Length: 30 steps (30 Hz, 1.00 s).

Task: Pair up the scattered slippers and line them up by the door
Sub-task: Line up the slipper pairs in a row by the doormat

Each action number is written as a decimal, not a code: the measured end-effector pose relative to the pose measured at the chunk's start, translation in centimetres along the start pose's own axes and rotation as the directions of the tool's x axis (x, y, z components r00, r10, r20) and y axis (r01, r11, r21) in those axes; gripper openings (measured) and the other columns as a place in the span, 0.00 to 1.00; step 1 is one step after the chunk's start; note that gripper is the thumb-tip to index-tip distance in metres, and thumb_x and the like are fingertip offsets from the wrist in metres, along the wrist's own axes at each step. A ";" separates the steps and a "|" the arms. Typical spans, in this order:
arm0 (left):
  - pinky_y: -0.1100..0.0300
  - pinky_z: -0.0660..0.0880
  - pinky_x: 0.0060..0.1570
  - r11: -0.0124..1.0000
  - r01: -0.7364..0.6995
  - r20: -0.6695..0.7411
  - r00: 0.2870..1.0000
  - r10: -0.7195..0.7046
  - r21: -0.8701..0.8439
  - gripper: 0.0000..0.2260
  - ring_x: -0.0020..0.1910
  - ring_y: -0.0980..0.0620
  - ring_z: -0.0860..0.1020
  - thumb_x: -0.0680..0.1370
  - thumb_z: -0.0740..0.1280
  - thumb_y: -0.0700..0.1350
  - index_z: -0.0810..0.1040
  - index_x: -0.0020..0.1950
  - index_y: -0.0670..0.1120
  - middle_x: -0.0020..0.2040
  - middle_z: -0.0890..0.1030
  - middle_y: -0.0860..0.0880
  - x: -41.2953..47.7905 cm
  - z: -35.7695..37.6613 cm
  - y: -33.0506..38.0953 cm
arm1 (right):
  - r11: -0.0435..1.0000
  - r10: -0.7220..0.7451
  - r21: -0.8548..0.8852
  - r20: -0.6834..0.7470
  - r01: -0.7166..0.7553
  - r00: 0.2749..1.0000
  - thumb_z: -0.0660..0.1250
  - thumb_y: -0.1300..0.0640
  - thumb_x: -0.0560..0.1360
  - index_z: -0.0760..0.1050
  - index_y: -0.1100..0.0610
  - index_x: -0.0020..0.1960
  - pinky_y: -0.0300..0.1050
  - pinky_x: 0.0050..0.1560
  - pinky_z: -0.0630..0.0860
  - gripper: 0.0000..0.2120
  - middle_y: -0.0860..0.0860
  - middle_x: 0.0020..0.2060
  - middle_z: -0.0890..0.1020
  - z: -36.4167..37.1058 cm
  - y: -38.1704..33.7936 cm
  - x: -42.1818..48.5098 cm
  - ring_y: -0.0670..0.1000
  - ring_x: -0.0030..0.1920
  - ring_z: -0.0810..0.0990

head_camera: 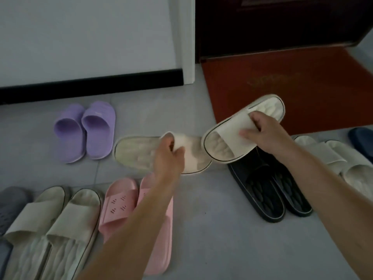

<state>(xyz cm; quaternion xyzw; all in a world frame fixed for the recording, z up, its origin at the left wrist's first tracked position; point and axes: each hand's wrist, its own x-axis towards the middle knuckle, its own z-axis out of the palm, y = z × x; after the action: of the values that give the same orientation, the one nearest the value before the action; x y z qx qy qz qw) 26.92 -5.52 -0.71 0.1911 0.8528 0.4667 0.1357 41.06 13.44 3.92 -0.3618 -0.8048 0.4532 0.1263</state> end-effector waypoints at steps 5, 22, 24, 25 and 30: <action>0.59 0.74 0.36 0.765 0.407 0.102 0.904 -0.414 -0.499 0.05 0.40 0.46 0.75 0.74 0.66 0.34 0.73 0.50 0.37 0.43 0.76 0.39 -1.4 0.4 1.8 | 0.956 0.201 0.252 -0.189 -0.150 0.961 0.70 0.55 0.72 0.76 0.54 0.51 0.45 0.41 0.75 0.09 0.47 0.41 0.80 0.6 -0.9 0.4 0.47 0.41 0.79; 0.57 0.72 0.42 -0.147 0.770 0.679 0.435 -0.591 -0.620 0.06 0.38 0.47 0.74 0.78 0.60 0.31 0.72 0.42 0.37 0.40 0.76 0.40 -8.1 7.0 -1.3 | 0.688 0.530 0.613 -0.061 -0.387 0.845 0.65 0.67 0.73 0.72 0.59 0.38 0.54 0.46 0.77 0.07 0.58 0.40 0.79 3.1 -0.1 -2.1 0.56 0.40 0.79; 0.53 0.73 0.53 -0.109 0.789 0.677 0.438 -0.591 -0.605 0.03 0.42 0.45 0.77 0.78 0.61 0.34 0.73 0.45 0.36 0.44 0.78 0.39 -8.4 6.2 -1.5 | 0.660 0.519 0.650 -0.031 -0.378 0.854 0.65 0.68 0.74 0.72 0.59 0.38 0.49 0.41 0.77 0.08 0.57 0.38 0.79 4.2 -1.2 -2.1 0.54 0.38 0.79; 0.52 0.72 0.57 -0.102 0.794 0.682 0.439 -0.585 -0.599 0.03 0.43 0.44 0.76 0.79 0.61 0.35 0.73 0.46 0.35 0.44 0.78 0.38 -8.5 5.8 -1.6 | 0.637 0.517 0.670 -0.004 -0.381 0.856 0.65 0.68 0.74 0.73 0.59 0.39 0.49 0.40 0.77 0.07 0.56 0.37 0.79 4.8 -1.7 -2.2 0.53 0.37 0.79; 0.52 0.72 0.59 0.280 0.774 0.626 0.627 -0.463 -0.568 0.13 0.51 0.47 0.77 0.79 0.63 0.50 0.72 0.51 0.39 0.49 0.78 0.42 -8.3 2.1 -2.5 | 0.393 0.524 0.764 0.272 -0.512 0.807 0.66 0.67 0.74 0.74 0.65 0.49 0.51 0.34 0.81 0.05 0.59 0.38 0.82 8.4 -3.8 -3.3 0.55 0.36 0.82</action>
<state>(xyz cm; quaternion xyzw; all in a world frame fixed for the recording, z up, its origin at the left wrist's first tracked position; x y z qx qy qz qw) 34.63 -8.92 -3.51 -0.1692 0.5082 0.6625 0.5236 37.14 4.56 2.74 -0.4972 -0.3523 0.7814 0.1346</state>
